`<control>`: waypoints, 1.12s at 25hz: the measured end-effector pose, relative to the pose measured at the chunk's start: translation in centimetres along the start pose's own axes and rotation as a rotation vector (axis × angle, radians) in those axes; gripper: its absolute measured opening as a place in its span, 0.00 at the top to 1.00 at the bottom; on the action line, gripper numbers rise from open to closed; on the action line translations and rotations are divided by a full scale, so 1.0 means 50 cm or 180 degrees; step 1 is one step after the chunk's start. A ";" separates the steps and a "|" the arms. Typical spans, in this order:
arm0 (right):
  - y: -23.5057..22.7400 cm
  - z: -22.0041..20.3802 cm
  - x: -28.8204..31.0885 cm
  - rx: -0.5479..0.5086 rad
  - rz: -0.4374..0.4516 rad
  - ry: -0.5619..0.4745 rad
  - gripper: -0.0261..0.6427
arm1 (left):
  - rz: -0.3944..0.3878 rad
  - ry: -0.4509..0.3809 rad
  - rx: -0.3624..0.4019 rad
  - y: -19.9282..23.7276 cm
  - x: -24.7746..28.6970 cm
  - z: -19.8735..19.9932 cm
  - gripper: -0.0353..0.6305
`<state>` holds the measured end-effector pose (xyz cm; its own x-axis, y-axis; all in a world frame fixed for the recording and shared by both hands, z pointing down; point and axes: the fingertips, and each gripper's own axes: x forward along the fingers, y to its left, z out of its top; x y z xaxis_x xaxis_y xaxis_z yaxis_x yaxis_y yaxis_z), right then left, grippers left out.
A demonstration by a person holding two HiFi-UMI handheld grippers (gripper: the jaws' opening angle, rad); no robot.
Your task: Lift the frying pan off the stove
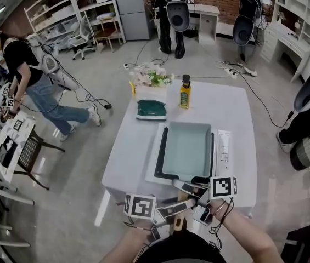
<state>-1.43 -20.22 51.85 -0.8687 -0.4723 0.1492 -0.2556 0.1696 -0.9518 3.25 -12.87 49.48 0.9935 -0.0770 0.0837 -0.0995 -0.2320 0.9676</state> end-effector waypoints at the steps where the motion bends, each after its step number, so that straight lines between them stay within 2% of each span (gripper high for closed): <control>1: -0.001 -0.001 -0.002 0.0002 0.0008 0.0009 0.67 | 0.0004 0.0008 -0.0002 0.002 0.002 -0.001 0.66; 6: 0.001 0.000 -0.002 0.0030 0.0056 0.0008 0.67 | 0.0032 0.0031 -0.0007 0.008 0.004 -0.001 0.74; 9: 0.004 0.000 -0.003 0.0025 0.0072 0.0001 0.67 | 0.0056 0.0037 0.0011 0.006 0.005 -0.003 0.74; 21: 0.004 0.003 -0.008 -0.0076 0.0108 0.0004 0.67 | 0.0189 0.0046 0.0335 0.002 0.017 -0.003 0.74; 28: 0.062 0.016 -0.001 -0.0357 0.0349 -0.0009 0.67 | 0.0227 -0.0006 0.0570 -0.023 0.009 0.003 0.74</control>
<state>-1.84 -20.38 48.66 -0.8928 -0.4481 0.0452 -0.2054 0.3157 -0.9264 3.78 -12.80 48.38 0.9835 -0.1012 0.1498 -0.1779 -0.3946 0.9015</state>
